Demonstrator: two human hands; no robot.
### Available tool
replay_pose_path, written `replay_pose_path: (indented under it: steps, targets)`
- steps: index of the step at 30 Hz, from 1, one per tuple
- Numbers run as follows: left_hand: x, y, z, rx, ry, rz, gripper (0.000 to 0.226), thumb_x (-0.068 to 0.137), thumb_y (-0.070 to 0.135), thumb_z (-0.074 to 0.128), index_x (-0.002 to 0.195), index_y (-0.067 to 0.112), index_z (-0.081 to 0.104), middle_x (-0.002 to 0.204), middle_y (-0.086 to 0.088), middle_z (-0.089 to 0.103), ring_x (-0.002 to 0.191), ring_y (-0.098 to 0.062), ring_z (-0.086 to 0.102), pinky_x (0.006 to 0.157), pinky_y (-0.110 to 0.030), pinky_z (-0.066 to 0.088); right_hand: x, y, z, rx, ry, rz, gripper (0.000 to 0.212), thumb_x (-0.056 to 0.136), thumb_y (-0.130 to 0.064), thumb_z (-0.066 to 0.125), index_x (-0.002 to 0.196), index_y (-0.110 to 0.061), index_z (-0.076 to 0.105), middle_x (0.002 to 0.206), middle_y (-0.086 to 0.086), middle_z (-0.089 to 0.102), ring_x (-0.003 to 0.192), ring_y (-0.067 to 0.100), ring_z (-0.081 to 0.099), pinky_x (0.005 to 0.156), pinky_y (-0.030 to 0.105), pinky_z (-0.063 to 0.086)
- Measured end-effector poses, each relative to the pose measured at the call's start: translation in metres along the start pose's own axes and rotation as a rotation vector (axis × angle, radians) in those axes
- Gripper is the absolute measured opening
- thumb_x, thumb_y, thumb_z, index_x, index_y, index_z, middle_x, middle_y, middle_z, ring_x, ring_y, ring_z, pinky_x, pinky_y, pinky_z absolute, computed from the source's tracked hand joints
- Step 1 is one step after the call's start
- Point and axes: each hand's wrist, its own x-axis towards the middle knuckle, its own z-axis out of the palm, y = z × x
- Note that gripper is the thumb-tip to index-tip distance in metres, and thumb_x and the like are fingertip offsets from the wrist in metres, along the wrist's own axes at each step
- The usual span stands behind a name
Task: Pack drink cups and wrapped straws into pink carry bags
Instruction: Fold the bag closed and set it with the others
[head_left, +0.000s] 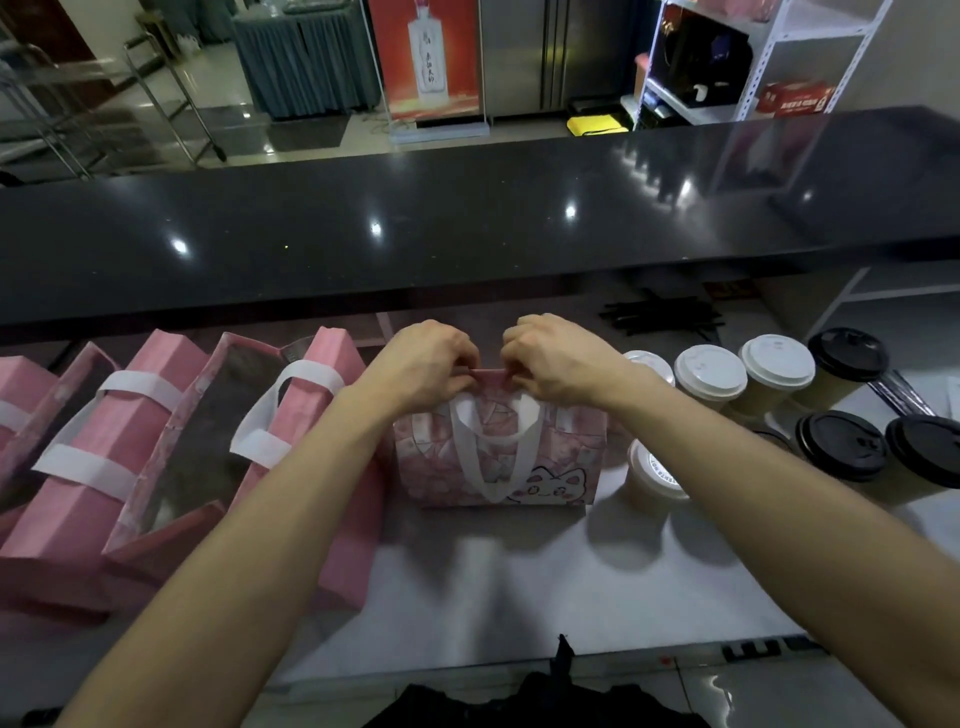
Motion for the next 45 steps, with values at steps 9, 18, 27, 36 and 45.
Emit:
replay_pose_path:
  steps: [9,18,27,36,45]
  targets:
    - [-0.018,-0.041,-0.015,-0.212,-0.130,-0.068,0.032,0.090,0.039,0.088,0.120,0.030,0.081,0.110,0.012,0.066,0.103,-0.008,0.065,0.091,-0.027,0.053,-0.023,0.014,0.009,0.137,0.073,0.029,0.031,0.103,-0.048,0.064,0.113,-0.022,0.079,0.113,-0.007,0.068,0.112,0.018,0.060,0.096,0.037,0.046]
    - [-0.022,-0.044,-0.014,0.029,0.011,-0.139,0.018,0.092,0.021,0.082,0.106,0.031,0.085,0.105,0.012,0.078,0.105,-0.016,0.069,0.087,-0.031,0.048,-0.070,0.047,0.014,0.310,0.055,0.368,0.026,0.088,-0.046,0.087,0.083,-0.026,0.071,0.083,-0.013,0.063,0.087,0.021,0.064,0.072,0.034,0.045]
    - [-0.029,-0.006,-0.001,-0.114,0.369,-0.385,0.025,0.090,-0.004,0.058,0.111,0.012,0.057,0.107,-0.009,0.061,0.087,-0.039,0.064,0.073,-0.048,0.048,-0.076,-0.019,0.021,0.323,0.162,0.465,0.050,0.085,-0.070,0.077,0.073,-0.022,0.074,0.065,-0.007,0.067,0.068,0.017,0.063,0.061,0.034,0.047]
    - [-0.125,0.036,0.028,-0.387,0.424,-0.338,0.022,0.089,0.019,0.069,0.107,0.018,0.056,0.110,-0.001,0.059,0.091,-0.023,0.061,0.082,-0.045,0.057,-0.133,-0.046,0.047,0.559,0.151,0.403,0.019,0.094,-0.022,0.068,0.109,-0.019,0.080,0.100,-0.009,0.077,0.092,0.008,0.071,0.085,0.035,0.060]
    - [-0.164,0.070,0.074,-0.283,0.192,-0.357,0.029,0.090,0.035,0.082,0.092,0.017,0.059,0.090,0.001,0.067,0.087,-0.029,0.067,0.078,-0.049,0.057,-0.132,-0.054,0.063,0.364,0.038,0.391,0.020,0.101,-0.035,0.064,0.099,-0.018,0.074,0.091,0.000,0.073,0.089,0.024,0.067,0.082,0.044,0.058]
